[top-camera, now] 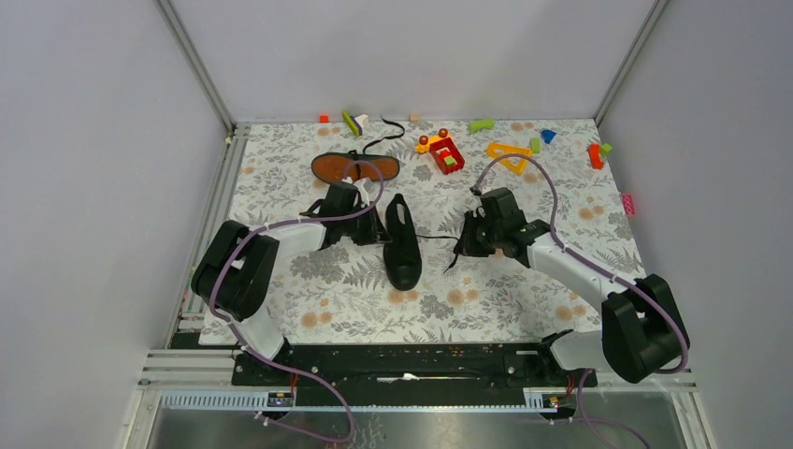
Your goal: Tie the shoes
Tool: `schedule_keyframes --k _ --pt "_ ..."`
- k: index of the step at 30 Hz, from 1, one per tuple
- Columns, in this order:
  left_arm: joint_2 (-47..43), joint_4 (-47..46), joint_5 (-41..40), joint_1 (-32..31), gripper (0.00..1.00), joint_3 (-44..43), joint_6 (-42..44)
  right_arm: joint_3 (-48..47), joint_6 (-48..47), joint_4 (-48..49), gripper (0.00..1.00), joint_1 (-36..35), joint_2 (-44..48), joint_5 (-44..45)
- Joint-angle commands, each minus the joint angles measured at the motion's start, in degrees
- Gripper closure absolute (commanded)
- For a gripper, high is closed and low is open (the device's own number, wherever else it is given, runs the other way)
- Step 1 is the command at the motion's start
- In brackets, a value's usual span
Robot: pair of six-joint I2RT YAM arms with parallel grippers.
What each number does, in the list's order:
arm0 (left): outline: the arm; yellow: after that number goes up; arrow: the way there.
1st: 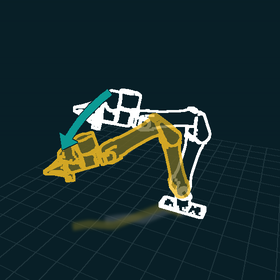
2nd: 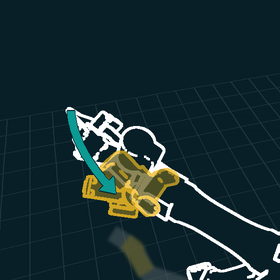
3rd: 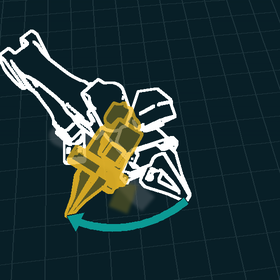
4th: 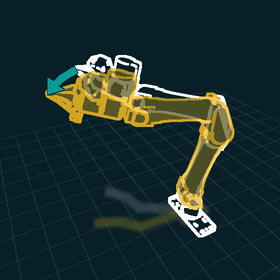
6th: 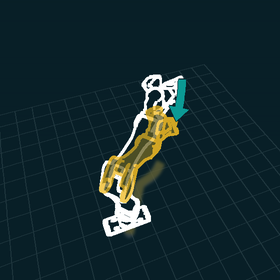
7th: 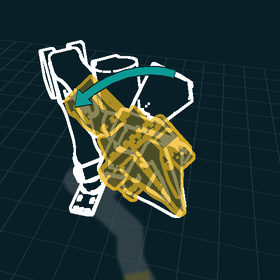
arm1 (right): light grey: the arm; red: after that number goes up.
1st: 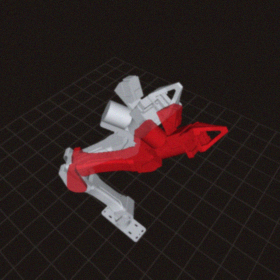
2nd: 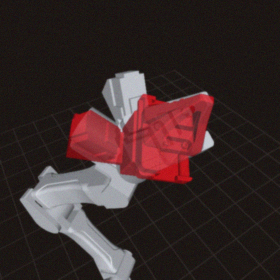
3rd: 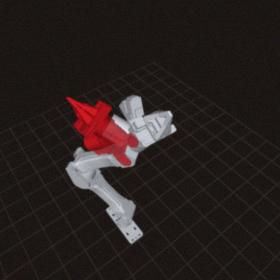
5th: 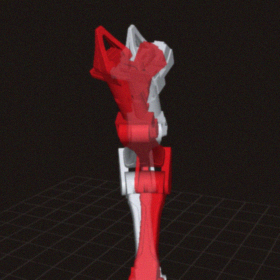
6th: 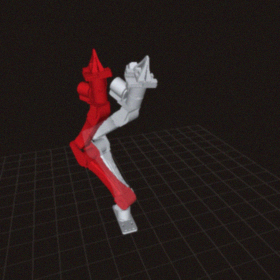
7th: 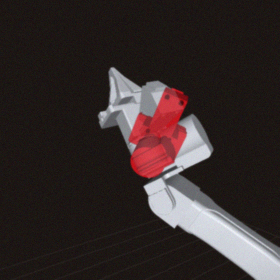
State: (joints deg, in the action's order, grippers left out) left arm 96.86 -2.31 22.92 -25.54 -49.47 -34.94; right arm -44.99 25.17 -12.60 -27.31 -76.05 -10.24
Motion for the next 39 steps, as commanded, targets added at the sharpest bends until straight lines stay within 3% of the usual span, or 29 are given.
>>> schedule_keyframes --k 1,3,8,9,12,13,16,21,23,25,28,29,31,35,39 --pt "-0.07 -0.46 4.02 -0.24 0.84 -0.99 0.7 -3.98 -1.29 0.98 1.0 0.18 -2.86 -9.68" --pt "-0.57 -0.55 3.34 -0.21 0.83 -0.51 0.64 -4.54 -1.22 1.56 1.0 0.19 -4.09 -11.23" --pt "-0.8 1.02 2.86 -0.07 0.93 -1.05 1.23 -5.43 -1.42 1.74 1.0 -0.02 -5.58 -12.07" --pt "-1.05 1.33 2.67 0.01 0.92 -1.06 1.27 -5.52 -1.5 1.75 1.0 -0.09 -5.79 -12.28" --pt "-1.94 2.19 2.65 0.07 0.72 -1.08 1.42 -5.67 -1.7 1.74 1.0 -0.24 -6.59 -12.56" --pt "-2.33 2.11 2.58 0.1 0.72 -0.73 1.26 -5.64 -1.75 1.77 1.0 -0.28 -6.87 -12.6" --pt "-3.49 1.87 1.78 0.59 0.85 0.15 0.7 -5.72 -1.7 1.78 1.0 -0.48 -7.51 -12.7" --pt "-5.38 2.79 1.29 1.27 0.87 0.73 0.85 -6.29 -1.72 1.72 1.0 -0.88 -8.47 -12.84" --pt "-5.85 3.59 1.27 1.35 1.0 0.78 1.03 -6.56 -1.73 1.71 1.0 -1.04 -8.79 -12.87" --pt "-6.04 4.36 1.05 1.45 1.0 0.66 1.23 -6.88 -1.73 1.75 1.0 -1.23 -9.16 -12.8" --pt "-6.6 5.71 0.37 1.46 0.86 0.61 1.54 -7.48 -1.7 1.75 1.0 -1.47 -9.67 -12.7" --pt "-6.93 5.63 0.36 1.46 0.87 0.83 1.54 -7.83 -1.76 1.71 1.0 -1.51 -9.91 -12.7" --pt "-7.47 6.08 -0.26 1.46 1.0 1.12 1.61 -8.37 -1.76 1.63 1.0 -1.6 -10.37 -12.61" --pt "-9.7 8.88 -3.84 1.5 1.0 1.41 1.63 -9.77 -2.16 0.23 1.0 -1.61 -10.99 -10.42" --pt "-13.39 11.28 -11.16 2.53 1.0 3.43 -0.52 -11.87 -1.61 -2.53 1.0 -1.39 -10.94 -2.61"
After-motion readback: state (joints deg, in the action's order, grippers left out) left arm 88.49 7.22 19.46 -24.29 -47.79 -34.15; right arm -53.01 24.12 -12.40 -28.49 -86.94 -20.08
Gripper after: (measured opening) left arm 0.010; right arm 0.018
